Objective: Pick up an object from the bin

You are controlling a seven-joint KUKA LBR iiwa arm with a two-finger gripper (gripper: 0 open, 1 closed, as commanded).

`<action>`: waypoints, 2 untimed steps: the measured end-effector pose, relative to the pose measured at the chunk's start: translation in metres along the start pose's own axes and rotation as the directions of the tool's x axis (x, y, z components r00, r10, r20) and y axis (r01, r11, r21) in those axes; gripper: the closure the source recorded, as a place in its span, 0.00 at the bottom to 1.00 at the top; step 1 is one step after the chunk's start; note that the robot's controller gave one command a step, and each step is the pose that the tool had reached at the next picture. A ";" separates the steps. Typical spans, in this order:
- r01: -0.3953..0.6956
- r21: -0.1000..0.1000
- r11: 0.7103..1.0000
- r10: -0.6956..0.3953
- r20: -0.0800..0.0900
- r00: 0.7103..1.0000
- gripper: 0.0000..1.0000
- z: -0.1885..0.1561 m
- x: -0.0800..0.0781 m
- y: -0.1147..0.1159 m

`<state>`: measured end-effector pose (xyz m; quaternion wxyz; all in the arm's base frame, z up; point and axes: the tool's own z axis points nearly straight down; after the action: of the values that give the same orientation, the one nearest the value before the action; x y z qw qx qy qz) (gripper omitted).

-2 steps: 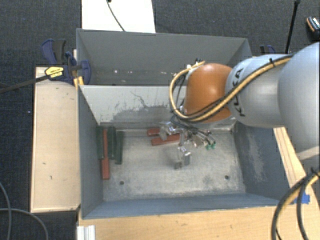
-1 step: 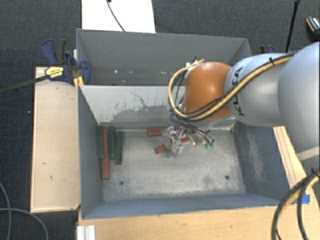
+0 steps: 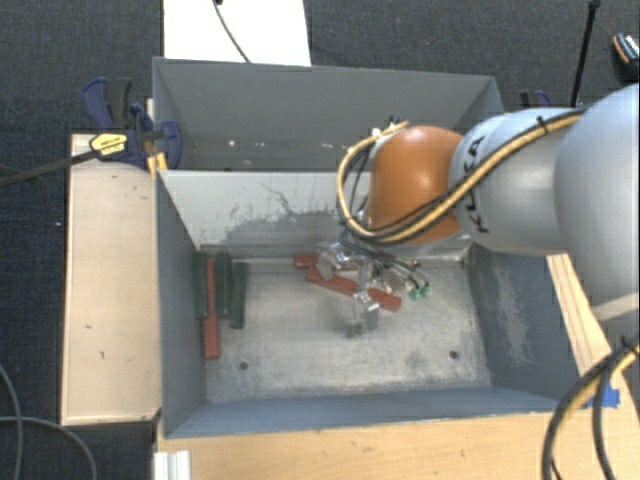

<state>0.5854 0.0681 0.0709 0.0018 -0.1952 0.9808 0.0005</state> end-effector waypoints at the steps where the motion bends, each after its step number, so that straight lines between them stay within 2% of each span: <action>1: 0.022 0.003 1.000 -0.022 -0.004 1.000 0.00 0.000 0.062 -0.081; 2: 0.020 0.000 1.000 -0.020 0.004 1.000 0.00 0.000 0.022 -0.051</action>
Offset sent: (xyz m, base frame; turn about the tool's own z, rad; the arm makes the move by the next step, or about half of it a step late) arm -0.0257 -0.0931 -0.0009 -0.0304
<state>0.5849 0.0123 0.0710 0.0035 -0.2051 0.9787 0.0009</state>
